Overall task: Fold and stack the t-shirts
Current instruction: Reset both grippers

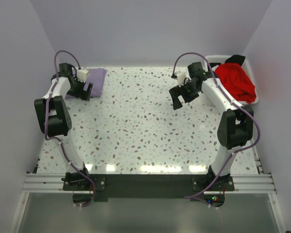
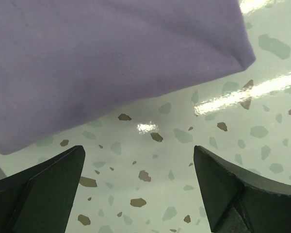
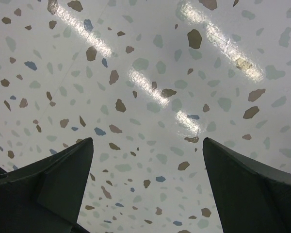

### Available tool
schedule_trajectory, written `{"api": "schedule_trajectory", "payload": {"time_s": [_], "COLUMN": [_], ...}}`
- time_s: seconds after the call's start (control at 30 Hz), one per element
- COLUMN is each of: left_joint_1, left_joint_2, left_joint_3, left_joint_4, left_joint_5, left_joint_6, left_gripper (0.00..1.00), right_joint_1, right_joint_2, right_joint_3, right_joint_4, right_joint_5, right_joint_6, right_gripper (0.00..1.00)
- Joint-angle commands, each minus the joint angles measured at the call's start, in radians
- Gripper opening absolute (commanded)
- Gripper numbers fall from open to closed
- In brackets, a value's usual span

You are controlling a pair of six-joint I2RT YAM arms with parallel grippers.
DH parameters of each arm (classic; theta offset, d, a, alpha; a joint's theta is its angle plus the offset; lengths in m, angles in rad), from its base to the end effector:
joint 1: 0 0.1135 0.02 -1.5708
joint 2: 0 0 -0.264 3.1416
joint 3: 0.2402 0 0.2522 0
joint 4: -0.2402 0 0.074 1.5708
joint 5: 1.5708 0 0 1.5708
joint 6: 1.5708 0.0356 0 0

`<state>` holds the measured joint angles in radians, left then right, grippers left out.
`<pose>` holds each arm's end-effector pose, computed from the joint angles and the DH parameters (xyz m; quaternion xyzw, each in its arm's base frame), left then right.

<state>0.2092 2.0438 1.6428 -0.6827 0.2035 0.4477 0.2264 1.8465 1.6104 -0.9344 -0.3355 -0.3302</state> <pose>0.4321 0.0844 0.2119 0.1392 0.9557 -0.0159 0.2589 0.3735 0.0981 0.2695 -0.2974 0.9200 0.1532 0.2043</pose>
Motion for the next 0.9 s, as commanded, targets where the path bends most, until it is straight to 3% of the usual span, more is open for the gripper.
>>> {"api": "schedule_trajectory", "payload": {"time_s": [0.0, 0.67, 0.87], "left_joint_1": [0.01, 0.018, 0.016], "left_joint_2": [0.059, 0.274, 0.127], "left_joint_3": [-0.005, 0.207, 0.112], "left_joint_4": [0.037, 0.138, 0.078], "left_joint_5": [-0.047, -0.013, 0.112], "left_joint_6": [-0.026, -0.063, -0.05], "left_gripper": [1.0, 1.0, 1.0], "right_joint_1": [-0.006, -0.006, -0.006], "right_joint_2": [-0.03, -0.027, -0.052], "right_joint_3": [0.023, 0.026, 0.028], "right_joint_4": [0.011, -0.001, 0.002], "right_joint_5": [-0.025, -0.014, -0.013], "right_joint_6": [0.013, -0.004, 0.014], "right_gripper": [0.99, 0.99, 0.99]}}
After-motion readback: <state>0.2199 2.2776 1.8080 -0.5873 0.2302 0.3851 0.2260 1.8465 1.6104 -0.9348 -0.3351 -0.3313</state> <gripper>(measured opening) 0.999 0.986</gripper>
